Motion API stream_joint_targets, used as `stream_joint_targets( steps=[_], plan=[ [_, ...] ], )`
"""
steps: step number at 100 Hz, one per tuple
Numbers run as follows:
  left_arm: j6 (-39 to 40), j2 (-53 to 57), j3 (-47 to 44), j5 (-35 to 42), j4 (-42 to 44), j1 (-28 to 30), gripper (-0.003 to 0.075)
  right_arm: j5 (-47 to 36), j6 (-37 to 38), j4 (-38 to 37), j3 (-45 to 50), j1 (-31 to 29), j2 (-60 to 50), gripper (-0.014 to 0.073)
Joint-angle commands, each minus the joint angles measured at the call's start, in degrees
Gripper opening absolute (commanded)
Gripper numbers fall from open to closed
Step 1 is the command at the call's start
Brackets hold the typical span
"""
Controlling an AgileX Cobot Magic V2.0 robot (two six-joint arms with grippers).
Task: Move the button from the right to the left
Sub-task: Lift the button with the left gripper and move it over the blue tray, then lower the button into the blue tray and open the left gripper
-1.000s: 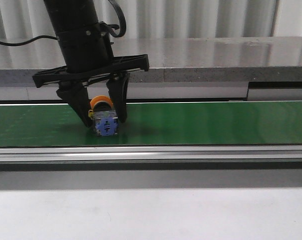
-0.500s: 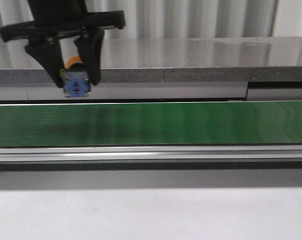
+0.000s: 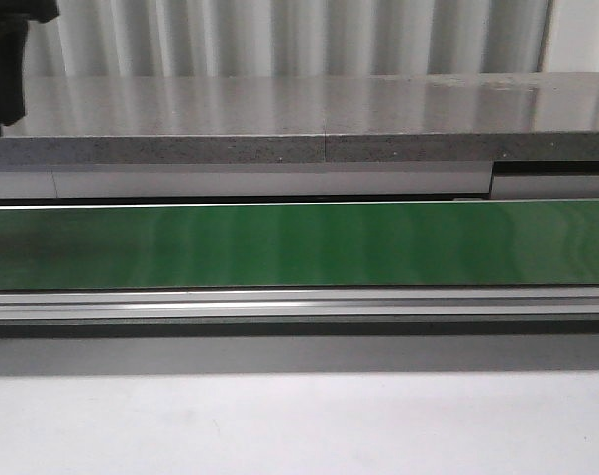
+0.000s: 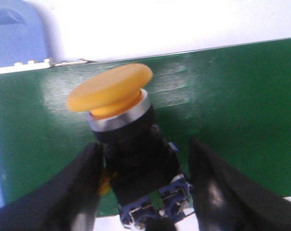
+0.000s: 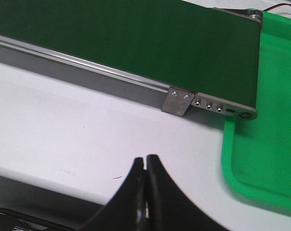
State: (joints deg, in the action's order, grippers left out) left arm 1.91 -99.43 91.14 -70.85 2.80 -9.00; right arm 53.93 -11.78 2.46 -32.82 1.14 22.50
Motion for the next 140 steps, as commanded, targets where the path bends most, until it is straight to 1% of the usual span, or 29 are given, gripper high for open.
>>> stream_joint_targets(
  steps=[1,25,36,50,62,72,84,96,112,117,124,136,140],
  plan=[
    [-3.60,3.09,1.13,-0.83,-0.59,4.42,0.0148,-3.35,-0.29,0.26,-1.38,0.05,0.42,-0.0066],
    [-9.23,2.60,-1.78,-0.83,-0.59,15.93,0.0148,-3.35,-0.29,0.26,-1.38,0.05,0.42,-0.0066],
    [-9.25,1.50,-3.51,-0.45,-0.59,20.46,0.0148,-3.35,-0.29,0.26,-1.38,0.05,0.42,-0.0066],
    [-9.25,-0.57,-4.16,-0.23,1.63,24.59,0.0148,-3.35,-0.29,0.26,-1.38,0.05,0.42,-0.0066],
    [-9.11,-2.72,-4.16,1.34,1.23,28.20,0.0148,-3.35,-0.29,0.26,-1.38,0.05,0.42,-0.0066],
    [-9.05,-4.96,-4.16,3.48,0.35,29.33,0.0148,-3.35,-0.29,0.26,-1.38,0.05,0.42,-0.0066],
    [-9.05,-6.99,-3.96,6.73,3.33,29.55,0.0148,-3.35,-0.29,0.26,-1.38,0.05,0.42,-0.0066],
    [-9.05,-9.03,-3.96,9.73,3.86,29.55,0.0148,-3.35,-0.29,0.26,-1.38,0.05,0.42,-0.0066],
    [-9.22,-11.84,-3.96,9.64,5.15,29.55,0.0151,-3.35,-0.29,0.26,-1.38,0.05,0.42,-0.0066],
    [-9.22,-12.60,-3.96,9.53,5.15,29.55,0.0168,-3.35,-0.29,0.26,-1.38,0.05,0.42,-0.0066],
    [-9.22,-13.61,-3.96,9.63,5.15,29.55,0.0222,-3.35,-0.29,0.26,-1.38,0.05,0.42,-0.0066],
    [-9.22,-13.60,-3.82,10.64,5.00,29.55,0.0357,-3.35,-0.29,0.26,-1.38,0.05,0.42,-0.0066],
    [-9.22,-13.60,-3.58,10.63,5.00,29.55,0.0390,-3.35,-0.29,0.26,-1.38,0.05,0.42,-0.0066]
  ],
)
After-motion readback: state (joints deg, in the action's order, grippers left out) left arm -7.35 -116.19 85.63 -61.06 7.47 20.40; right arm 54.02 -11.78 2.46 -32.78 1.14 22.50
